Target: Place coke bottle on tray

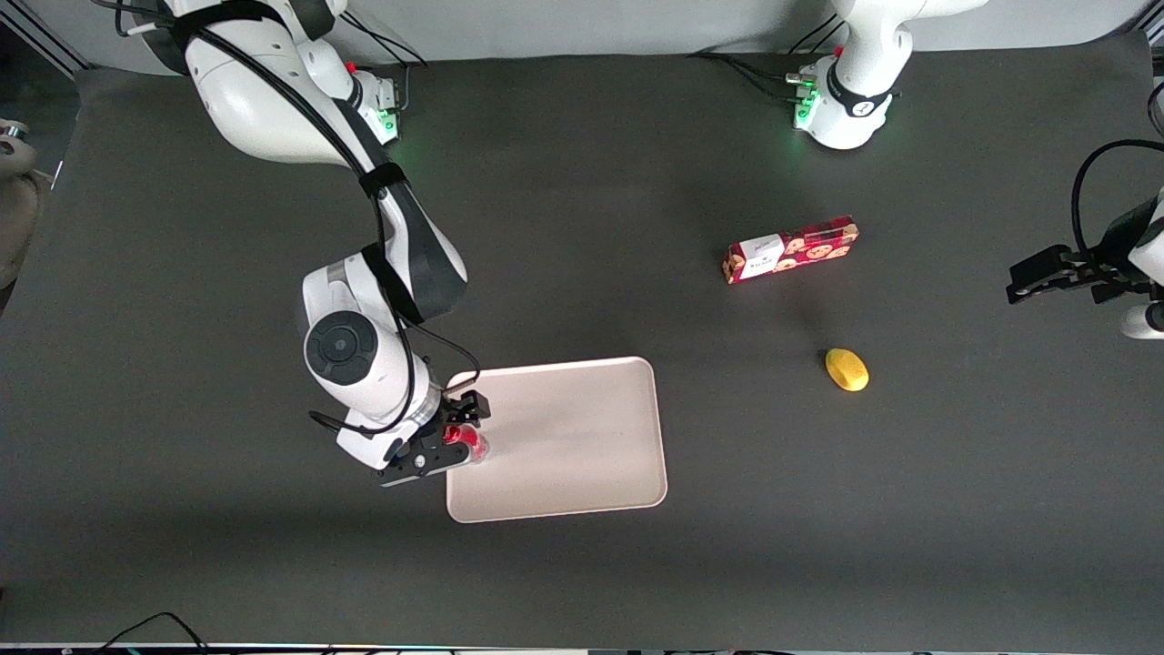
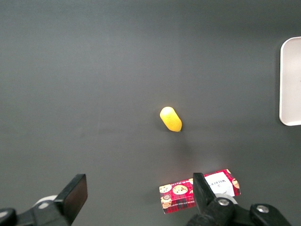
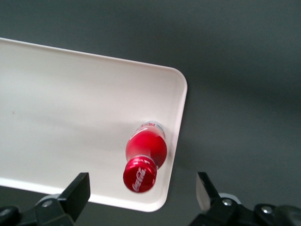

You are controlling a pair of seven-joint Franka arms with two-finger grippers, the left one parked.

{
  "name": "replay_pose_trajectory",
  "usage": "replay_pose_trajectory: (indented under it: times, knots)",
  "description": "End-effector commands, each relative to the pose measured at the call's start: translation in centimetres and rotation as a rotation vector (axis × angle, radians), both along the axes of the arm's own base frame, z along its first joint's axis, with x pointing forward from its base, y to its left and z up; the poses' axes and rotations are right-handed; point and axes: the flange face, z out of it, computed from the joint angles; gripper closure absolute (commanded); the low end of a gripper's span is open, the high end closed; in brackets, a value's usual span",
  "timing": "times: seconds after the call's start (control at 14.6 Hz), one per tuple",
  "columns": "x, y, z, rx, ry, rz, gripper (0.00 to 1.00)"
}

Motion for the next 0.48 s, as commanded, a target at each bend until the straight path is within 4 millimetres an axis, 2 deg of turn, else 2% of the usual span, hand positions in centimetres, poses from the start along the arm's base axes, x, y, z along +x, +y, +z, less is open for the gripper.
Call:
replay_pose_trajectory:
  times: [0.0, 0.14, 0.27, 0.34, 0.41]
  knots:
    - [-1.3, -4.2, 9.2, 0.017, 0.018, -0.038, 0.0]
    - [-3.0, -8.3, 15.0, 0.013, 0.071, -0.076, 0.0]
    - [-5.3, -13.3, 20.1, 0.025, 0.113, -0.122, 0.0]
    - [-6.0, -16.1, 21.7, 0.067, 0.121, -0.158, 0.0]
    - [-7.1, -18.3, 22.5, 0.082, 0.128, -0.179, 0.0]
